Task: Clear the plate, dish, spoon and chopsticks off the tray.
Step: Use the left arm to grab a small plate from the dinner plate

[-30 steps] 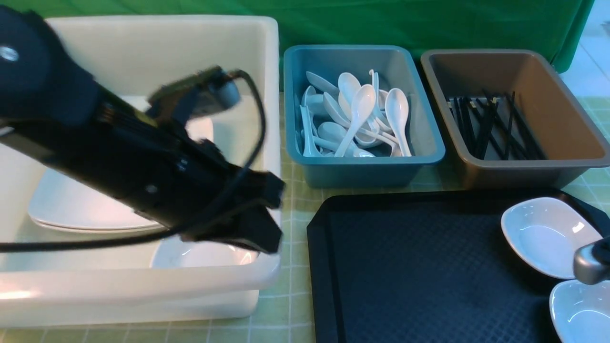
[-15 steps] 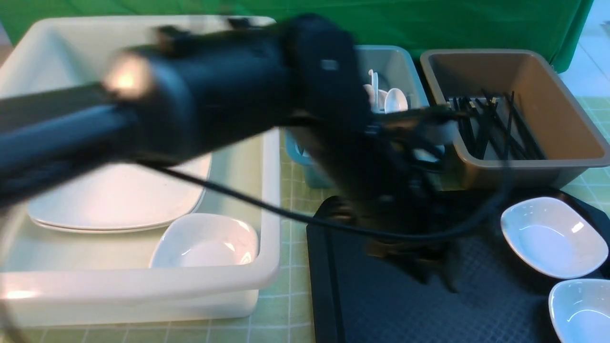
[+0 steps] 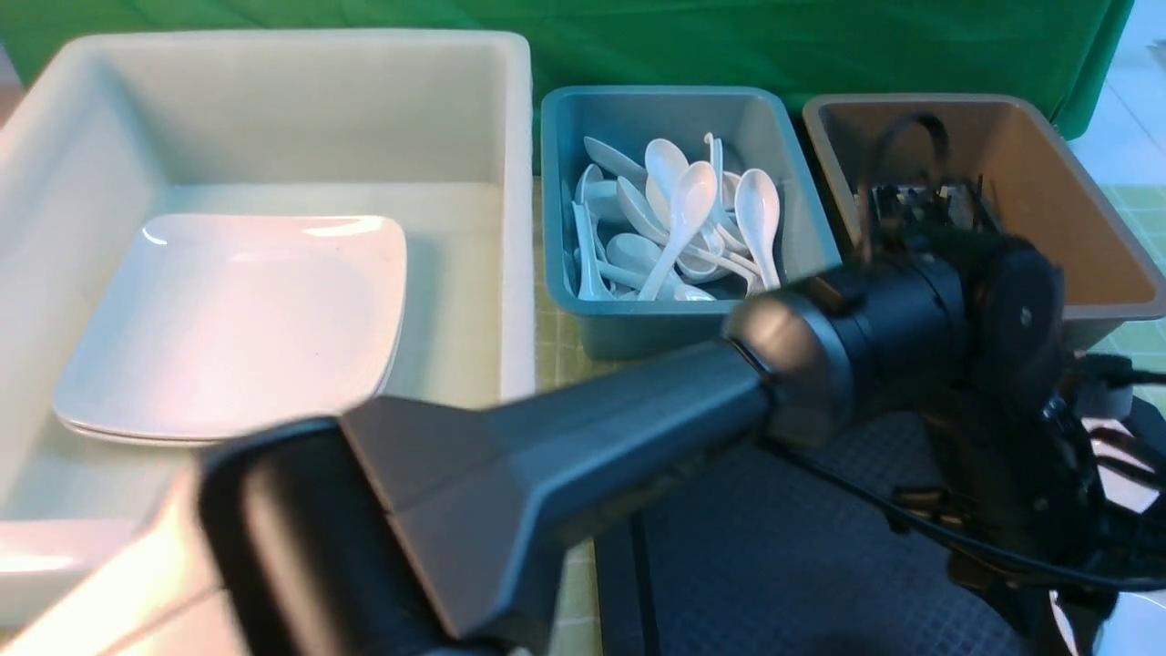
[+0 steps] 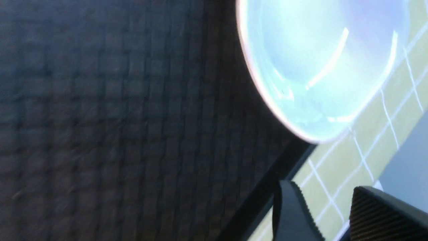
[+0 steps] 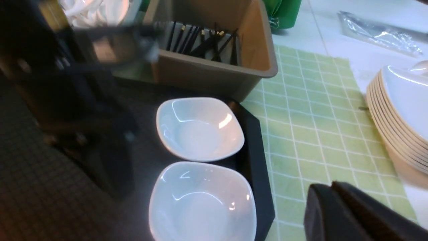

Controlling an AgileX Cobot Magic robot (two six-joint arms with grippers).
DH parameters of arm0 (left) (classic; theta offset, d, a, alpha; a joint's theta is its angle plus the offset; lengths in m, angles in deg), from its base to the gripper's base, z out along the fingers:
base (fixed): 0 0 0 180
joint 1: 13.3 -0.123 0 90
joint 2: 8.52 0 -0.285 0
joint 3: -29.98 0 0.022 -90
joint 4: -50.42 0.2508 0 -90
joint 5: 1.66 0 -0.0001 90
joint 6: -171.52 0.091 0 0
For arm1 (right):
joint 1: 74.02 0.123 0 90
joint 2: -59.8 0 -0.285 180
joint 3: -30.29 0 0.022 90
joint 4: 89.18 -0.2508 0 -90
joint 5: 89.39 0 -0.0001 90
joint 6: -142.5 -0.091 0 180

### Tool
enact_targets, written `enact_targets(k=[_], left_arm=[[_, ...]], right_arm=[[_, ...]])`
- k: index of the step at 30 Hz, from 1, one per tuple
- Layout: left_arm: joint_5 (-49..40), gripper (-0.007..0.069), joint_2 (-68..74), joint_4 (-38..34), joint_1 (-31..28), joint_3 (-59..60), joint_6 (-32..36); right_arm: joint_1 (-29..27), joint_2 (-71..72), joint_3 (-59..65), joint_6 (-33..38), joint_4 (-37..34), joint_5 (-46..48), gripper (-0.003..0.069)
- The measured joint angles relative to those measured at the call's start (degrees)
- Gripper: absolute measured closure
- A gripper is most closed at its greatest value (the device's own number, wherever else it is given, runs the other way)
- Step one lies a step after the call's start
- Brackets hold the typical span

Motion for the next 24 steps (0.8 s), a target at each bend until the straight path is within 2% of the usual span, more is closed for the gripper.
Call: enact_targets(k=[5, 10, 24], left_arm=[[2.6, 0.0322, 4.2, 0.0, 0.5, -2.6, -2.9], [8.9, 0.027, 6.1, 0.2, 0.5, -3.0, -4.4], [14.9, 0.0259, 8.9, -0.2, 0.5, -3.0, -10.4]], right_arm=[[0.0, 0.0, 0.0, 0.0, 0.1, -1.5, 0.0644], [0.0, 0.0, 0.0, 0.0, 0.1, -1.7, 0.0639], [0.0, 0.0, 0.0, -0.1, 0.0, -1.8, 0.0618]])
